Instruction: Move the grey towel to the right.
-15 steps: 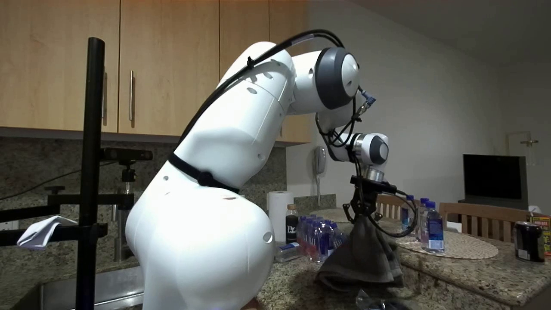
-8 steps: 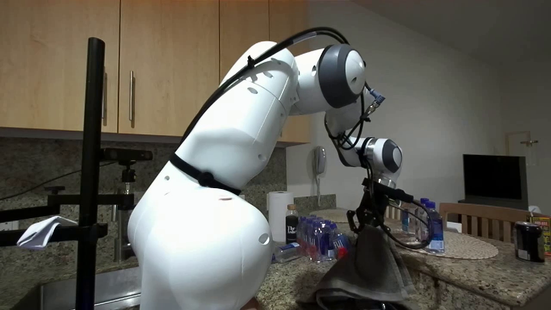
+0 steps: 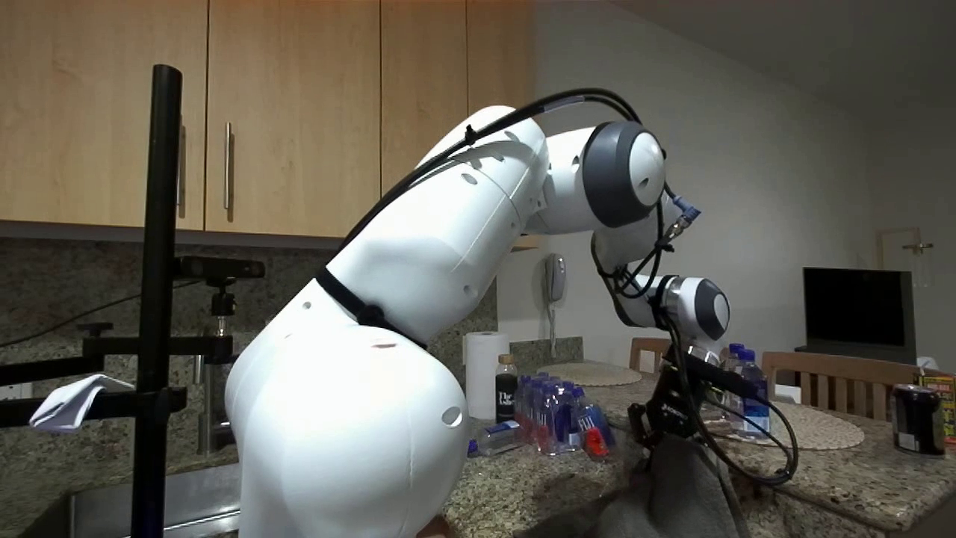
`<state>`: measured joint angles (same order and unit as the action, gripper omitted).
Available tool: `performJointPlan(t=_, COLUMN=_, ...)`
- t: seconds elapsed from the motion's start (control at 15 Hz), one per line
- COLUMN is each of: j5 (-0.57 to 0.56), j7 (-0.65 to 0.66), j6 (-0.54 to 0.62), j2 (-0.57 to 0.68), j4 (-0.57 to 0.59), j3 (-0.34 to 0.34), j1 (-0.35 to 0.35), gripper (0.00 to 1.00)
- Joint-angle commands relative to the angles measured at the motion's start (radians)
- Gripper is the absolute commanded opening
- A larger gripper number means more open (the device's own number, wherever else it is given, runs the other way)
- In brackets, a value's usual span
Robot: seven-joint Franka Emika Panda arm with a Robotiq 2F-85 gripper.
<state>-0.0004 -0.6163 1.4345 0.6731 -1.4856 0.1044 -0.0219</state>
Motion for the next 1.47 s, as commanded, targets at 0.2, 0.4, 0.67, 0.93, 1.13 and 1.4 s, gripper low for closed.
performJointPlan(t=0.2, j5=-0.048, j7=-0.032, j6=-0.079, j2=0.170, j4=0.292, j3=-0.005, j1=-0.013, gripper=0.09)
performJointPlan(t=0.4, j5=-0.061, j7=-0.018, j6=-0.126, j2=0.245, j4=0.439, j3=-0.025, j1=-0.018, gripper=0.09)
performJointPlan(t=0.67, j5=-0.098, j7=-0.008, j6=-0.215, j2=0.342, j4=0.583, j3=-0.061, j1=-0.028, gripper=0.09)
performJointPlan(t=0.93, j5=-0.115, j7=-0.011, j6=-0.264, j2=0.410, j4=0.658, j3=-0.071, j1=-0.035, gripper=0.09)
performJointPlan(t=1.13, j5=-0.089, j7=-0.007, j6=-0.233, j2=0.429, j4=0.676, j3=-0.078, j1=-0.032, gripper=0.09)
performJointPlan(t=1.4, j5=-0.056, j7=0.011, j6=-0.170, j2=0.434, j4=0.719, j3=-0.069, j1=-0.042, gripper=0.44)
